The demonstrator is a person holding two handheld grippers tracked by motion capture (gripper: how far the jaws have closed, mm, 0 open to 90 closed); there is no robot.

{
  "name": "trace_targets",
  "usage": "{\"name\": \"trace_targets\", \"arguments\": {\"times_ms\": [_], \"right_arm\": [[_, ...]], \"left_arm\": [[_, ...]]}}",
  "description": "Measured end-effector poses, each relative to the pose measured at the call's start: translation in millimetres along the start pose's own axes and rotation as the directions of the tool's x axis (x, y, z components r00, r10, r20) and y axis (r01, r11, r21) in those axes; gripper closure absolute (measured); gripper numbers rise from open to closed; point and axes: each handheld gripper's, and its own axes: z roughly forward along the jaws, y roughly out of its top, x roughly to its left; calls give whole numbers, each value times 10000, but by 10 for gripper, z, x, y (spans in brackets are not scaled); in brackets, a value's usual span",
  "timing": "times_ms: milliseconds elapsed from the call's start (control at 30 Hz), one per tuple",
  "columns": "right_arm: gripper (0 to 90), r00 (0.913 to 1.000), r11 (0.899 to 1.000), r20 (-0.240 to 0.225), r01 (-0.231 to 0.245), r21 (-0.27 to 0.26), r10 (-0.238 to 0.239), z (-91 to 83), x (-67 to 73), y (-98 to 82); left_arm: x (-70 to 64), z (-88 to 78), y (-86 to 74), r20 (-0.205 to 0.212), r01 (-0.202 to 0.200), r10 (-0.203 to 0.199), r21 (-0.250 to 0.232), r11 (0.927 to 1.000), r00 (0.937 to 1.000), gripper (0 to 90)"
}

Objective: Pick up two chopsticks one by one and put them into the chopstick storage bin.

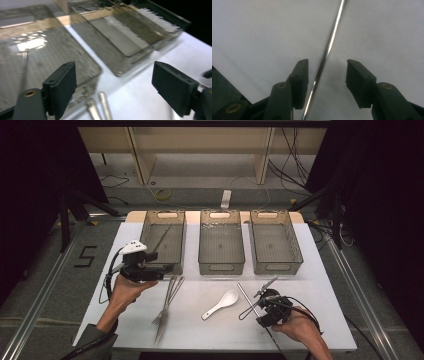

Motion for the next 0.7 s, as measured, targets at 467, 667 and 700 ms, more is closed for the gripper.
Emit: {"name": "trace_targets", "arguments": {"times_ms": [467, 667, 700], "right_arm": [[711, 9986, 9963, -67, 530, 678, -527, 90, 9, 129], [779, 9983, 9946, -116, 577, 868, -569, 119, -11, 150], [790, 9987, 9944, -76, 507, 929, -502, 121, -14, 155]], "left_arm": [[-280, -58, -252, 442, -516, 503, 308, 9982, 9978, 172], [-360, -48, -288, 606, -864, 828, 586, 9945, 9947, 170], [-365, -46, -290, 608, -867, 832, 585, 9945, 9947, 170]]}}
